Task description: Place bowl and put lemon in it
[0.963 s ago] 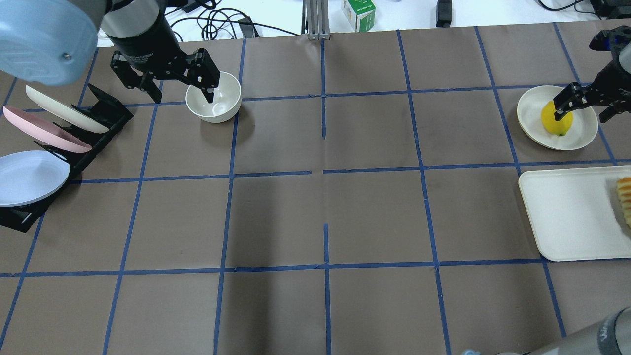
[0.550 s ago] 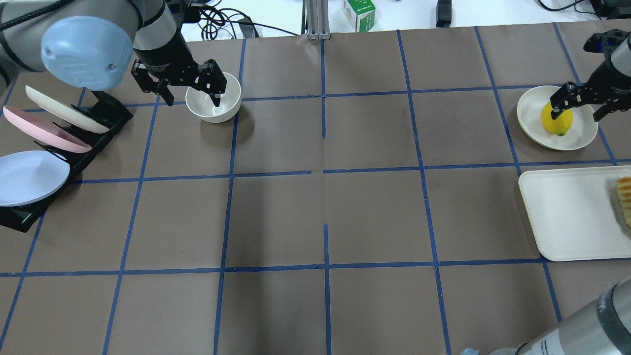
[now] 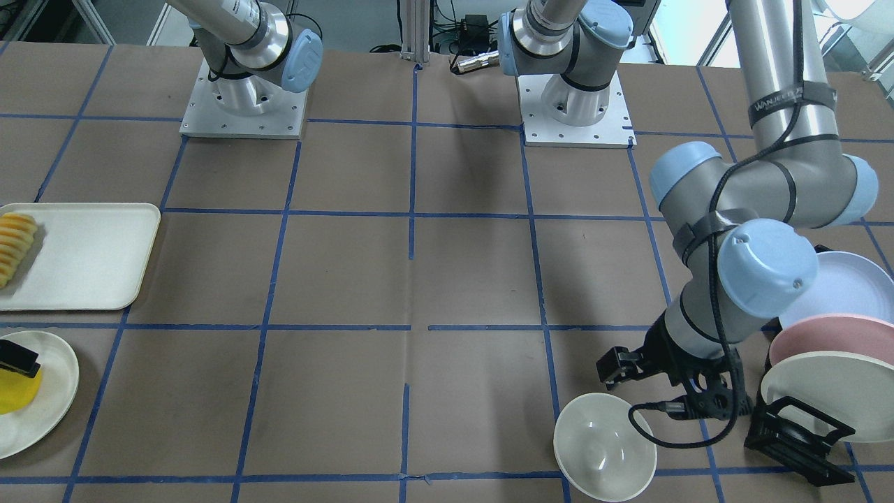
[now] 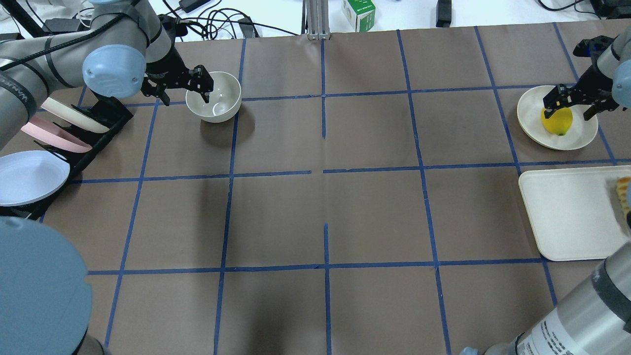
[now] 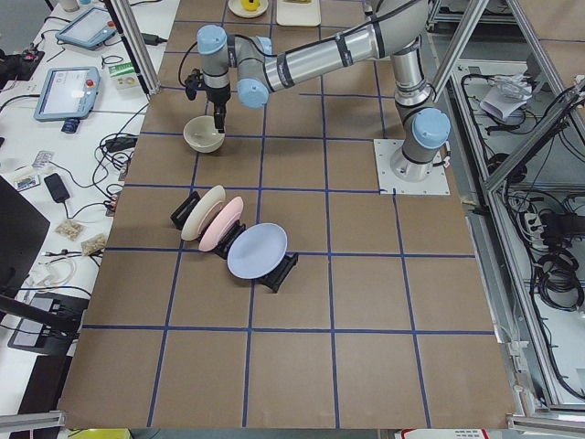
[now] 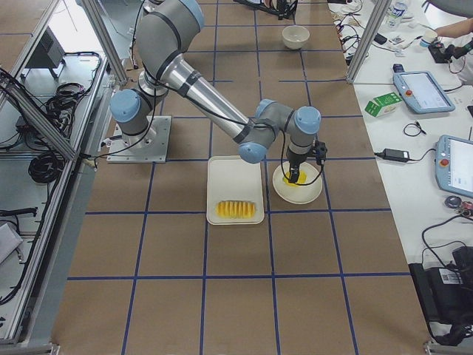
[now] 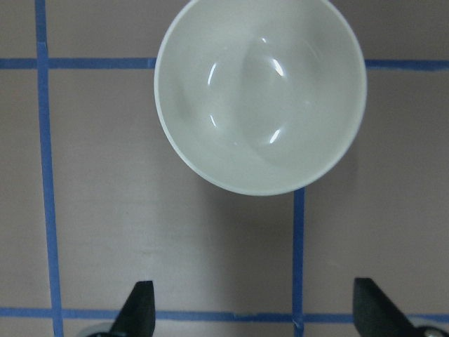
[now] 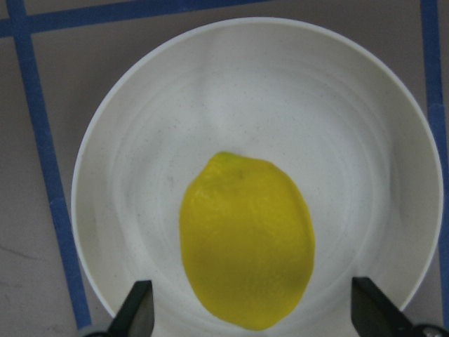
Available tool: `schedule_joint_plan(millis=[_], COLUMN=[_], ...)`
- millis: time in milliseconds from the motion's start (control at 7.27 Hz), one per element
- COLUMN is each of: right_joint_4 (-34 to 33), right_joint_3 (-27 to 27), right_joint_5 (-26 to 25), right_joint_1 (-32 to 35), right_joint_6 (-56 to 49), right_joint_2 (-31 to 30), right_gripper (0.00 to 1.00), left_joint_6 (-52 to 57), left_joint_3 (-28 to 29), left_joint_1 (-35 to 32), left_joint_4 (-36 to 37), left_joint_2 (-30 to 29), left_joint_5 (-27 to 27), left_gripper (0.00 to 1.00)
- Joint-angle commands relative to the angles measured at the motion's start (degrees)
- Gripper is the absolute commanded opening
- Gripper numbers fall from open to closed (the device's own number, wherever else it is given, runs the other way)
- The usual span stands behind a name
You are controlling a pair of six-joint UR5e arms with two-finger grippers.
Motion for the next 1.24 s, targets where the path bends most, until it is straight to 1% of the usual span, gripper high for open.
schedule_joint_plan(millis=[0,138,275,412,550,688,825,962,1100], right_joint_4=[-1.0,-4.0,-4.7,-4.5,-3.7,-0.7,4.0,10.5,15.6], right_joint_3=[-0.2,-0.1,-0.2,-0.2,-0.1,-0.2,-0.4,-1.3,-2.3], right_joint_5=[0.0,0.0,0.1,0.1,0.0,0.0,0.0,0.0,0.0], right_joint_1=[0.0,0.0,0.0,-0.1,0.0,0.0,0.1,0.4,0.7], right_joint_6=[0.2,0.0,-0.1,0.6,0.9,0.9,2.6,5.6,7.6], right_joint_2=[1.5,1.6,2.1,2.4,2.3,1.7,-0.6,-4.6,-7.8], right_gripper=[1.00,1.00,1.00,0.57,0.01,0.00,0.00,0.00,0.00], left_joint_6=[2.5,2.6,2.6,2.5,2.6,2.9,2.9,2.9,2.8], left_joint_3=[0.4,0.4,0.4,0.4,0.3,0.2,0.2,0.2,0.1], left_joint_1=[2.7,3.2,3.2,3.2,3.1,3.1,3.0,3.0,2.9], left_joint_4=[7.3,10.2,11.2,11.6,11.8,11.8,11.8,11.8,11.9], left_joint_2=[-5.4,-7.1,-8.2,-8.9,-9.2,-9.0,-8.9,-8.7,-8.2], left_joint_5=[-0.2,-2.1,-3.3,-4.0,-4.0,-4.0,-4.1,-4.4,-5.6], left_gripper=[1.00,1.00,1.00,1.00,0.87,0.30,0.00,0.00,0.00])
